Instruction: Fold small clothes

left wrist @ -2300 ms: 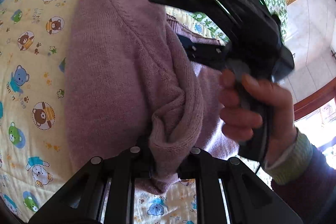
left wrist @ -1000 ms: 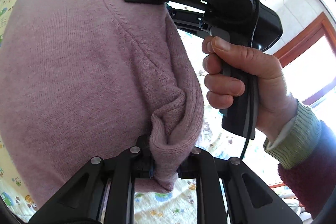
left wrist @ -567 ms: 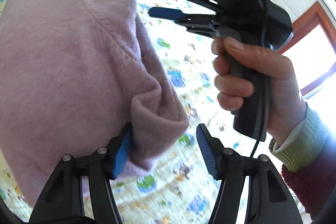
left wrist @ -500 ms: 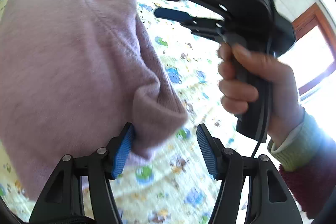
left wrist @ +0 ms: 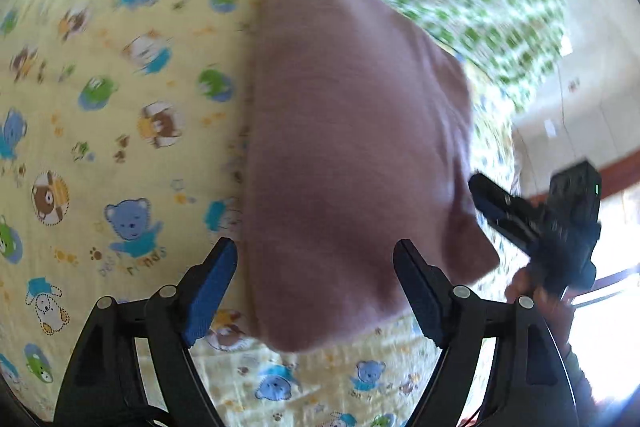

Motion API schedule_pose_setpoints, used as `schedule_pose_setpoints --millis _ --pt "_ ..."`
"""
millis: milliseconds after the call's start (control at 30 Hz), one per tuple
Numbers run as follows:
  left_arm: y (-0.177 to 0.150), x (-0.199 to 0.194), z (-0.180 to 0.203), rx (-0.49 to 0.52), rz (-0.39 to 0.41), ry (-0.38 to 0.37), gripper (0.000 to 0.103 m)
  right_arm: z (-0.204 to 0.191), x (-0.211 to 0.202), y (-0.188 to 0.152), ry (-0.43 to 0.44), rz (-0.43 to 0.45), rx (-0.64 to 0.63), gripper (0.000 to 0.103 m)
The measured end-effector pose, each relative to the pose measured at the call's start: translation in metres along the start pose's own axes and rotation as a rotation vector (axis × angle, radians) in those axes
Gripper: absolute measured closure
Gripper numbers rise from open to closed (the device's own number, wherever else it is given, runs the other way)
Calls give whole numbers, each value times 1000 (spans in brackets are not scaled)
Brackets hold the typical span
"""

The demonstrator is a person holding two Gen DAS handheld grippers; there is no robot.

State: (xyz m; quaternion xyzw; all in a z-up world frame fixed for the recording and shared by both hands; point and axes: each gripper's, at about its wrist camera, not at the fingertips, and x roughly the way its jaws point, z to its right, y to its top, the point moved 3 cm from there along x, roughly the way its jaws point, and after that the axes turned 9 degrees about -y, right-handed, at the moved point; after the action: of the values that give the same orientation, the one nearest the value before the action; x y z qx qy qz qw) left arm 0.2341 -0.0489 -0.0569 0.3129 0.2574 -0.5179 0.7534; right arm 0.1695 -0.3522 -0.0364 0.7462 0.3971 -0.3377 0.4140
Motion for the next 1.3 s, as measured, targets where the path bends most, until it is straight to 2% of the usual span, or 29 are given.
schedule_pose_setpoints --millis 100,133,167,200,233,333,433,567,700,867,1000,1067,1133,1200,1300 --pt "8 12 -14 -60 0 -15 22 1 11 1 -20 -3 6 58" --pt "9 15 -11 -63 -5 -14 22 2 15 2 -18 -7 8 63" --pt "11 18 -10 -60 -9 -17 22 3 17 3 -9 -9 16 74" --pt "13 18 -7 -49 -11 -20 22 4 17 4 9 -10 27 90" --pt "15 21 -2 -39 -10 -18 22 6 11 6 38 4 46 91" --pt "15 32 13 -10 -19 -30 22 7 -20 14 110 91 66 94" --pt "14 34 18 5 -39 -28 22 14 -39 13 52 120 52 94" --pt "8 55 17 21 -77 7 22 36 -15 0 -29 74 83 94" --pt "7 63 13 4 -90 9 21 46 5 -4 -45 88 116 94" --pt "10 57 14 9 -91 10 21 46 4 -4 -63 79 123 92" --pt "20 50 15 -5 -74 2 21 41 -10 -1 -88 82 108 81" --pt "24 45 13 -16 -61 -7 21 37 -18 0 -116 99 97 71" --pt "29 42 14 -20 -50 -11 21 35 -23 1 -126 115 100 50" --pt "34 40 13 -25 -44 -14 21 32 -23 2 -109 119 97 40" --pt "43 41 12 -45 -37 -25 21 30 -16 7 -103 104 92 37"
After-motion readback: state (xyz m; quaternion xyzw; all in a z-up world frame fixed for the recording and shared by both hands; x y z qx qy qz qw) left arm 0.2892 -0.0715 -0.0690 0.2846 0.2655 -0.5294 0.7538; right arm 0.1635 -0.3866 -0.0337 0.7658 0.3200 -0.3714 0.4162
